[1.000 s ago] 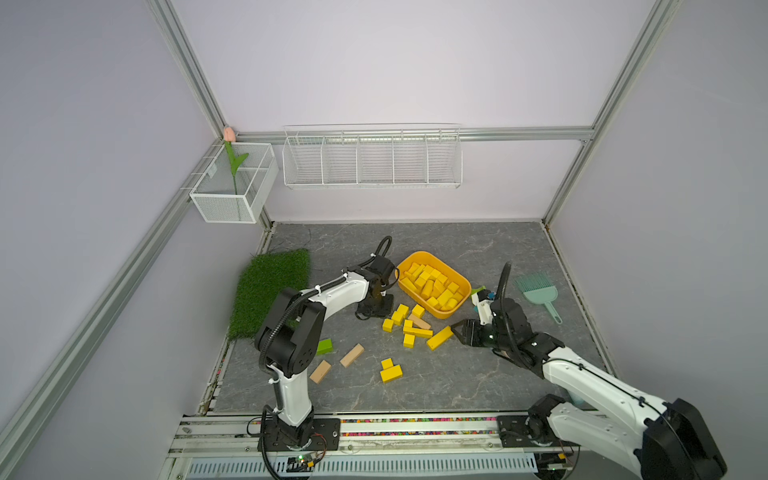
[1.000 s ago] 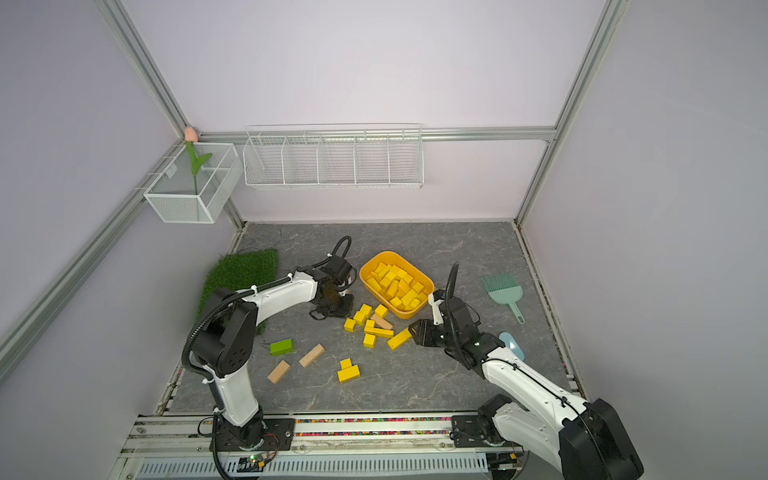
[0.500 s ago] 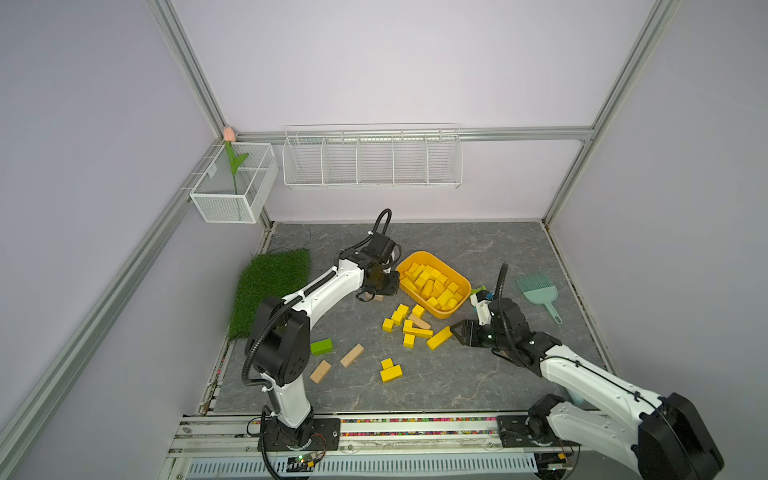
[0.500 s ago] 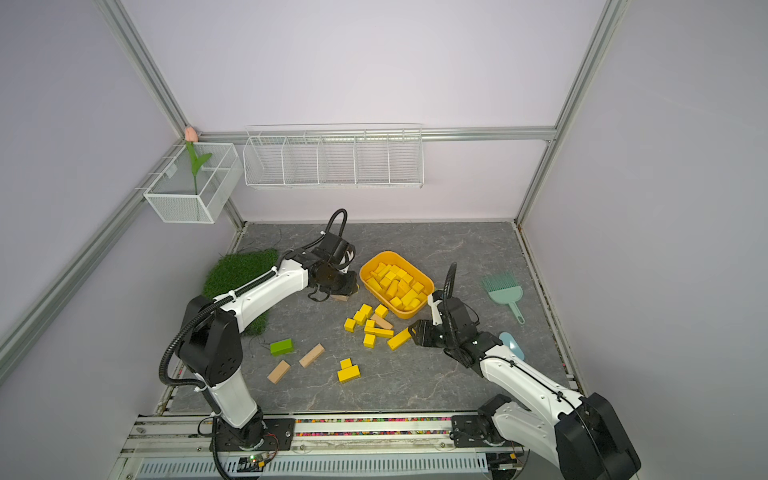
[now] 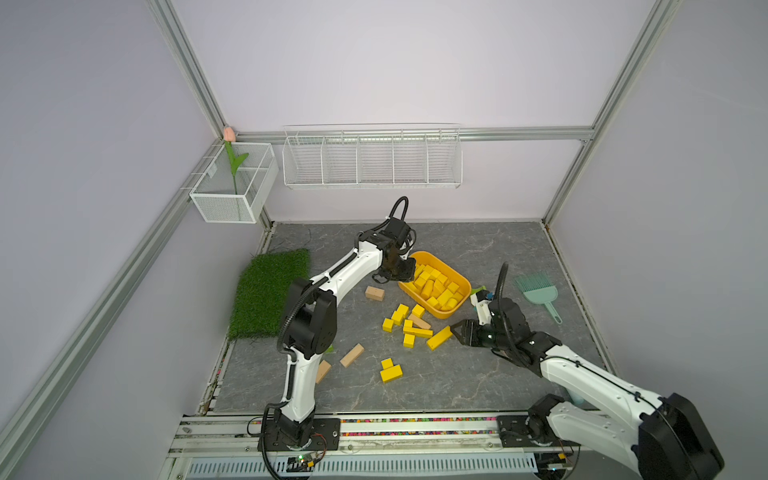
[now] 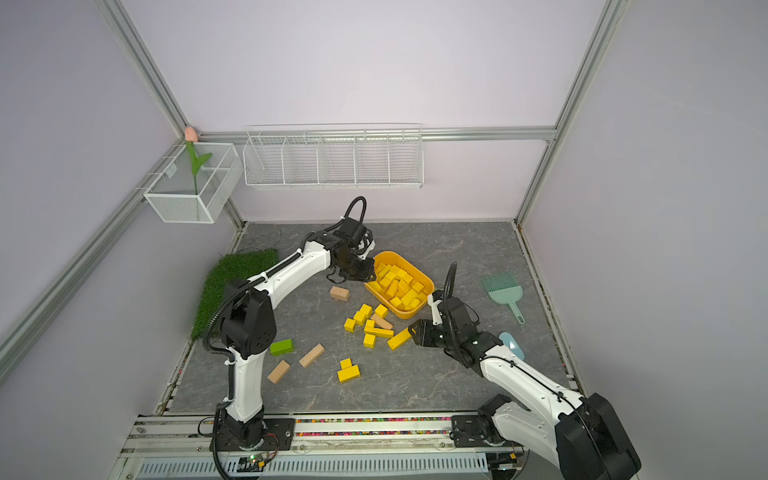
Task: Pick out the yellow building blocks
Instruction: Place the building block in the storage box.
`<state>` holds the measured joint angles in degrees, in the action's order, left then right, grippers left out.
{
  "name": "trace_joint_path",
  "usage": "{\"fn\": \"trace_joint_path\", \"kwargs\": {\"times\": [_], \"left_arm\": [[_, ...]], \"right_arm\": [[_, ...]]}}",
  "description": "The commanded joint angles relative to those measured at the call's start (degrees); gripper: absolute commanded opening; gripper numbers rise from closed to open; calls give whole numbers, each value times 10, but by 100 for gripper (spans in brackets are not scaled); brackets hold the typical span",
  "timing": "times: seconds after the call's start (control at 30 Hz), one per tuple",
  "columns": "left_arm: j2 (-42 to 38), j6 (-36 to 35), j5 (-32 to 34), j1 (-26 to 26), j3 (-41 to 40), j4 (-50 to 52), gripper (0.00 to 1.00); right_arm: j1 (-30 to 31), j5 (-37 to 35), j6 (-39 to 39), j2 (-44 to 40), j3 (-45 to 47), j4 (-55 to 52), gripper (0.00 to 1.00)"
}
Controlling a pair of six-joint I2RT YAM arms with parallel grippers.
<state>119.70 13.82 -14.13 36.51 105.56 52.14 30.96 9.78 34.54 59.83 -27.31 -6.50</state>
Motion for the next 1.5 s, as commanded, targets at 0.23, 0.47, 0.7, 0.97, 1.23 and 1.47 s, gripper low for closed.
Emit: {"fn": "trace_joint_path", "kwargs": {"times": [0.23, 0.47, 0.7, 0.97, 1.23, 1.47], "left_arm": [[63, -46, 27, 76, 112, 94, 17], [111, -32, 36, 81, 165, 112, 17], [164, -27, 44, 83, 215, 129, 18], [192, -24, 51, 83, 245, 133, 30], [182, -24, 44, 83, 251, 126, 42], [124, -18, 51, 83, 207, 117, 39]], "right_arm": [[0, -98, 41, -111, 41, -41, 58], [-8, -174, 77, -248, 78, -109, 63], [-12, -183, 83, -280, 83, -129, 65], [-13, -179, 80, -279, 83, -127, 65], [-13, -177, 79, -274, 82, -126, 65], [-13, -174, 79, -265, 81, -122, 65]]}}
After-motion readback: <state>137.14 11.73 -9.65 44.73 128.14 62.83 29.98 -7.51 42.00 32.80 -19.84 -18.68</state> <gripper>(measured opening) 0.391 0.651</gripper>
